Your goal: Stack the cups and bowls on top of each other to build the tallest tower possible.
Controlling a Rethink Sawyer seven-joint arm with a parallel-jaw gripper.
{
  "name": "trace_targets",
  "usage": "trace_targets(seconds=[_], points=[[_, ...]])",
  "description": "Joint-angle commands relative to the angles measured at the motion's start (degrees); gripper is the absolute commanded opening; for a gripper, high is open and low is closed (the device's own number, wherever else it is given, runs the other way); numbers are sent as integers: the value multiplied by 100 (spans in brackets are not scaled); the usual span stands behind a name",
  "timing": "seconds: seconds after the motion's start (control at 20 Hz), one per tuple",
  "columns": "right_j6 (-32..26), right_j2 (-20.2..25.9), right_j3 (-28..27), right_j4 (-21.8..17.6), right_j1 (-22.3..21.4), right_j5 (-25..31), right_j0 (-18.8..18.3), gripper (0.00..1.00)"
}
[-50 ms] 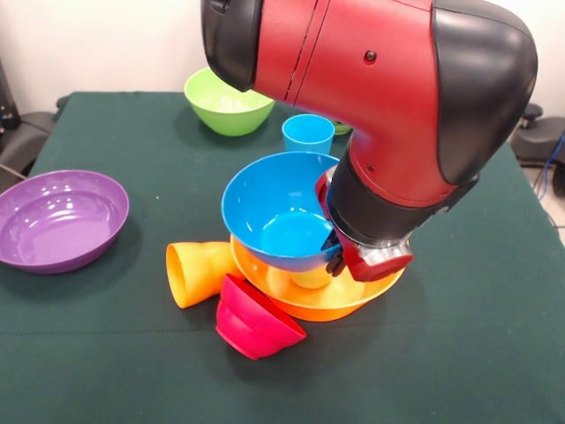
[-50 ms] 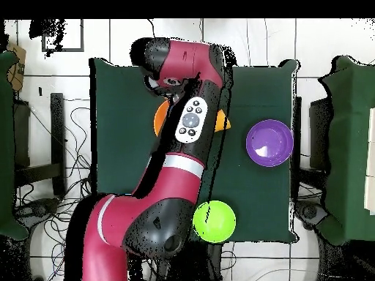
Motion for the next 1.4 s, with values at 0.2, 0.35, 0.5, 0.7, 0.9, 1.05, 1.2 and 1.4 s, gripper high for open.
trace_targets(seconds=[0.2, 0.35, 0.5, 0.7, 0.9, 1.05, 1.2, 1.4], points=[[1897, 306, 305, 351, 208, 202, 218, 0], [1884, 295, 419, 360, 147, 216, 253, 0], [1982, 283, 456, 382, 154, 195, 293, 0], [2037, 294, 567, 375, 123, 143, 340, 0], [2021, 287, 623, 347, 133, 74, 341, 0], [1944, 278, 679, 307, 125, 30, 308, 0], [1812, 297, 799, 241, 96, -69, 276, 0], [1618, 330, 1037, 156, -35, -148, 290, 0]])
